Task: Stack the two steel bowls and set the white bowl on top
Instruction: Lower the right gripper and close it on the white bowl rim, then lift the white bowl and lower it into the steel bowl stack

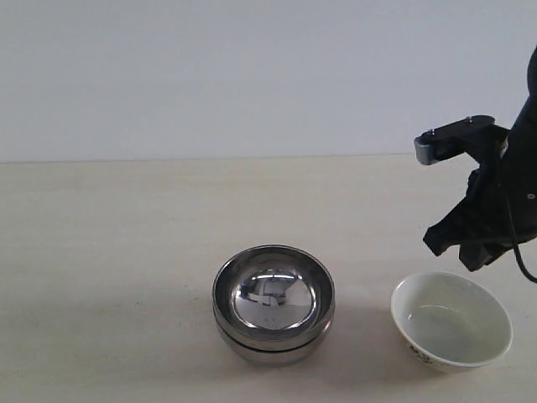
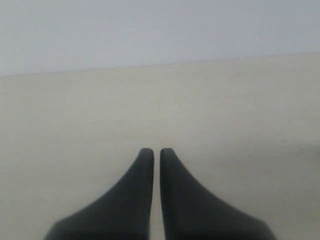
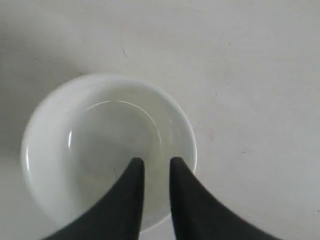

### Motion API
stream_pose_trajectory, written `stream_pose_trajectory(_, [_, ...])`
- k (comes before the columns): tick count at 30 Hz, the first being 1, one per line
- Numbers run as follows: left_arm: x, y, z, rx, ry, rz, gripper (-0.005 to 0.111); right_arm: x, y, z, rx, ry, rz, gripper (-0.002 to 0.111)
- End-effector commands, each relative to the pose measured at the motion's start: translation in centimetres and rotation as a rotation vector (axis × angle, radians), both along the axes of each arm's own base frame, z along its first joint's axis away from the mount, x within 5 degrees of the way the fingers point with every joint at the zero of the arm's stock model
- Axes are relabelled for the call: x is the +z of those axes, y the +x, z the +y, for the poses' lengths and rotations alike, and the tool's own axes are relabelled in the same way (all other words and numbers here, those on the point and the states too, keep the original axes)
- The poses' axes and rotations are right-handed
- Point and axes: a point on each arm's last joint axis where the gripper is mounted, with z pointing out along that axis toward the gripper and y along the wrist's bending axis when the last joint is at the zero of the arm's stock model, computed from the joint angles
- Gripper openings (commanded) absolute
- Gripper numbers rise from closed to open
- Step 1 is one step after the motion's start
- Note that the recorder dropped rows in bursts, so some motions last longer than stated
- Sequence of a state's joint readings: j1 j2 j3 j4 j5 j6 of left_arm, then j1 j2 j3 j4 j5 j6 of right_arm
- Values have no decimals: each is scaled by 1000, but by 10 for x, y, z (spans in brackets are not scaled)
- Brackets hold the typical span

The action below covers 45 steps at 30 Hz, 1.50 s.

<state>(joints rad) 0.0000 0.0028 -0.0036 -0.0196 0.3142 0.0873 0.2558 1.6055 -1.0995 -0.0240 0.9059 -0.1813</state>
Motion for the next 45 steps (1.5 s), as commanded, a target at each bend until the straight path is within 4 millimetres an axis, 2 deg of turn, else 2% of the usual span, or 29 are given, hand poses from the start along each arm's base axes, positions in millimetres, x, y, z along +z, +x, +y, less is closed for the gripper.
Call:
stream_pose_trajectory(1, [-1, 0, 0, 3, -6, 3, 4, -9, 5, -2, 3, -8, -18, 46])
stream_pose_trajectory(3, [-1, 0, 0, 3, -6, 3, 4, -14, 7, -2, -18, -13, -17, 61])
stream_pose_trajectory(5, [-1, 0, 0, 3, -6, 3, 4, -23, 8, -5, -41, -41, -13, 67])
stream_pose_trajectory(9, [-1, 0, 0, 3, -6, 3, 4, -42, 16, -11, -71, -129, 4, 66])
stream_pose_trajectory(17, [-1, 0, 0, 3, -6, 3, 4, -74, 23, -9, -97, -140, 71, 66])
stream_pose_trajectory(28, [-1, 0, 0, 3, -6, 3, 4, -102, 30, -1, -135, -75, 99, 66])
stream_pose_trajectory(31, [-1, 0, 0, 3, -6, 3, 4, -109, 31, -1, -125, -80, 109, 55])
stream_pose_trajectory(39, [-1, 0, 0, 3, -6, 3, 4, -111, 31, -1, -105, -83, 111, 0])
stream_pose_trajectory(43, [-1, 0, 0, 3, -6, 3, 4, -101, 32, -1, -105, -73, 81, 0])
stream_pose_trajectory(45, [-1, 0, 0, 3, -6, 3, 4, -85, 31, 0, -112, -49, 29, 0])
